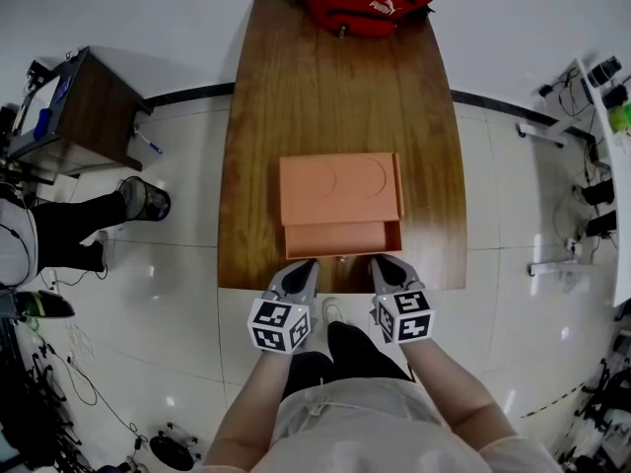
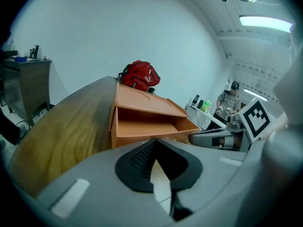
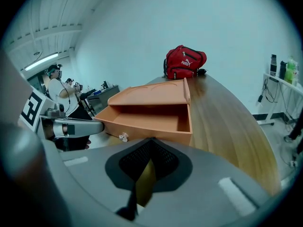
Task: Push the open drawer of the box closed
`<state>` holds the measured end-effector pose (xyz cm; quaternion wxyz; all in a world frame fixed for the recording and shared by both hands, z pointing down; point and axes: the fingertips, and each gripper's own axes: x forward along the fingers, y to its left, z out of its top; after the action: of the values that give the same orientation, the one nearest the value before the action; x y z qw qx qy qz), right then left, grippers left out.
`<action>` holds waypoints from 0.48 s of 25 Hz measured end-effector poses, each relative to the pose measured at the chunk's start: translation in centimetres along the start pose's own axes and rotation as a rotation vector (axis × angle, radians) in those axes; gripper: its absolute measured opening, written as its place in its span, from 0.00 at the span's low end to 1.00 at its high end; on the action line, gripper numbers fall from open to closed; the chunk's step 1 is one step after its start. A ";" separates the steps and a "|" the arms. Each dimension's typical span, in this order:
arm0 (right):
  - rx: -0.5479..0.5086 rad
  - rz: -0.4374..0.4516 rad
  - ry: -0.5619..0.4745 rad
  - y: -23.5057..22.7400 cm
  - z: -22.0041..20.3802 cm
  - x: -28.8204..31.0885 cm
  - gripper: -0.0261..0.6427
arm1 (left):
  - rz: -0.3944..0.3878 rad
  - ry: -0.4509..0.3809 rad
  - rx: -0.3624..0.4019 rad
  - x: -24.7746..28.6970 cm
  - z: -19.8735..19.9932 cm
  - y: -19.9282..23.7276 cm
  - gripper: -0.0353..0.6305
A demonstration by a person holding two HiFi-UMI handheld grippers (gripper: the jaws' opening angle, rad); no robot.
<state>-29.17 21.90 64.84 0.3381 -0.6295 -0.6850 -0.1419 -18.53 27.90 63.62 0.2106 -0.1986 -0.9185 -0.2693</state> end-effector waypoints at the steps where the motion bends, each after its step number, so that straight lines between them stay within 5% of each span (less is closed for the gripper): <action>1: -0.001 -0.001 0.000 -0.1 0.3 0.3 0.04 | 0.003 -0.002 -0.011 0.3 0.2 0.2 0.06; 12: 0.006 -0.019 -0.025 -1.5 3.9 3.1 0.04 | 0.004 -0.026 -0.057 3.1 3.7 2.3 0.06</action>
<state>-31.68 26.47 64.36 0.3303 -0.6235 -0.6956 -0.1352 -21.05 32.66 63.26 0.1935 -0.2098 -0.9128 -0.2921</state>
